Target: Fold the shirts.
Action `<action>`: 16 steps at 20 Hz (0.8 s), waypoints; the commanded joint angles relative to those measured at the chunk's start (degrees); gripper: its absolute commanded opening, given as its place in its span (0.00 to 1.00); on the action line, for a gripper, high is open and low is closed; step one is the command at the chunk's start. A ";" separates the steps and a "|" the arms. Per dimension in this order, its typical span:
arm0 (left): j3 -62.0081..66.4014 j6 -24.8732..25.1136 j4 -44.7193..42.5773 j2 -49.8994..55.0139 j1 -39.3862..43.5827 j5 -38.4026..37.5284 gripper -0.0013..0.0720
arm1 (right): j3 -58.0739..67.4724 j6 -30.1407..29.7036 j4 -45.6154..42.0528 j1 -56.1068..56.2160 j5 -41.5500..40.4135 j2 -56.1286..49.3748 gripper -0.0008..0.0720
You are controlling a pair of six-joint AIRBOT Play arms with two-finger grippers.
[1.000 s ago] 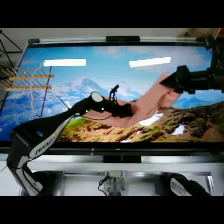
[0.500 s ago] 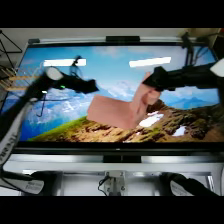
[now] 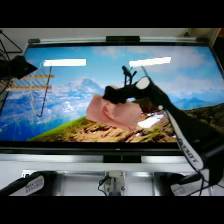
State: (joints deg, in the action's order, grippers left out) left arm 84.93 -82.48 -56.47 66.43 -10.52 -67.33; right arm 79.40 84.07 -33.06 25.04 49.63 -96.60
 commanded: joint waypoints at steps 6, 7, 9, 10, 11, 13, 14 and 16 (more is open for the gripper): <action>-0.07 0.79 -0.57 -3.61 -1.60 -2.38 0.05 | 0.04 -2.95 2.14 -6.56 6.91 -0.28 0.97; -0.07 0.79 -0.57 -3.61 -1.60 -2.40 0.05 | 0.04 -0.81 -3.06 -9.40 10.29 1.53 0.97; -0.07 0.79 -0.57 -3.61 -1.60 -2.40 0.05 | 0.02 5.20 -19.71 -15.15 19.71 5.01 0.97; -0.13 0.79 -0.57 -3.61 -1.60 -2.40 0.05 | -0.13 8.55 -29.57 -17.62 25.29 6.05 0.97; -0.26 0.76 -0.57 -3.61 -1.60 -2.38 0.05 | -0.98 10.08 -36.30 -19.23 29.42 6.62 0.97; -0.42 0.74 -0.55 -3.63 -1.60 -2.43 0.05 | -5.64 10.49 -37.57 -21.57 31.45 6.80 0.97; -0.44 0.72 -0.55 -3.61 -1.60 -2.60 0.05 | -8.96 9.62 -33.86 -21.88 28.83 6.80 0.97; -0.61 0.09 -0.55 -3.61 -1.60 -2.84 0.05 | -14.53 6.58 -26.75 -21.05 21.00 6.75 0.97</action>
State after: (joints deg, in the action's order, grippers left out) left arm 84.51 -81.76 -57.01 62.85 -12.08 -69.95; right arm 71.11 91.57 -61.41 5.26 74.15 -90.45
